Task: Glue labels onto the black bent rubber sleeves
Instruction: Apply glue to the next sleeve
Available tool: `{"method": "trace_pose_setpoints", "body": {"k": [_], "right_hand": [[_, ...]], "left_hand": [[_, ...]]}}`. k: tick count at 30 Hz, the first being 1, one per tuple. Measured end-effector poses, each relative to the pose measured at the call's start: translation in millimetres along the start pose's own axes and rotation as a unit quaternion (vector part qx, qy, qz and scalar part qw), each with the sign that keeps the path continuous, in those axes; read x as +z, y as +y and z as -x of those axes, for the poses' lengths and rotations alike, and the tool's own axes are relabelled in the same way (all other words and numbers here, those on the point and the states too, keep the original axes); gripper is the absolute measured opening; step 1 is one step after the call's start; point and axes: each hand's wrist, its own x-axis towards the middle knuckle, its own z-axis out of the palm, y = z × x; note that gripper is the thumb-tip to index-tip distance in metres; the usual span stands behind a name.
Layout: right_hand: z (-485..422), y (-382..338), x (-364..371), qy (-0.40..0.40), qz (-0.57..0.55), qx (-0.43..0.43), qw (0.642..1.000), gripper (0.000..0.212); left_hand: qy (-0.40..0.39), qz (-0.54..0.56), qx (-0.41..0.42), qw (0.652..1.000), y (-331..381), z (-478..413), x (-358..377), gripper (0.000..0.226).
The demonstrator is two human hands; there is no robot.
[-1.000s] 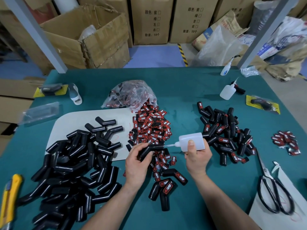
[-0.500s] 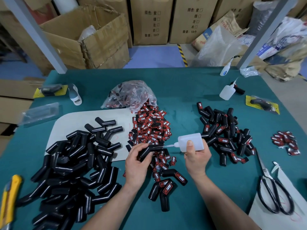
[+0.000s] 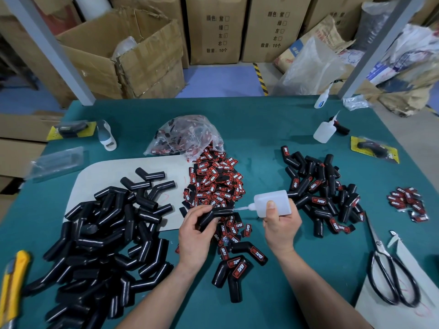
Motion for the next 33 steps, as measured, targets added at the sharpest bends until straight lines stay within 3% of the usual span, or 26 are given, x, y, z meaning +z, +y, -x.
{"method": "trace_pose_setpoints", "body": {"k": [8, 18, 28, 33], "right_hand": [[0.6, -2.3, 1.5, 0.004, 0.006, 0.005, 1.0, 0.025], [1.6, -6.4, -0.4, -0.001, 0.017, -0.027, 0.999, 0.016], [2.8, -5.9, -1.3, -0.016, 0.029, -0.035, 0.999, 0.03], [2.4, -5.6, -1.5, -0.017, 0.035, -0.036, 0.999, 0.027]], "left_hand": [[0.006, -0.011, 0.03, 0.999, -3.1, -2.8, 1.6, 0.046], [0.008, 0.009, 0.001, 1.0, -9.2, -3.3, 0.8, 0.047], [0.008, 0.011, 0.001, 1.0, -4.7, -1.1, -0.1, 0.042], [0.007, 0.016, 0.0, 1.0, -3.5, -0.9, 0.1, 0.043]]}}
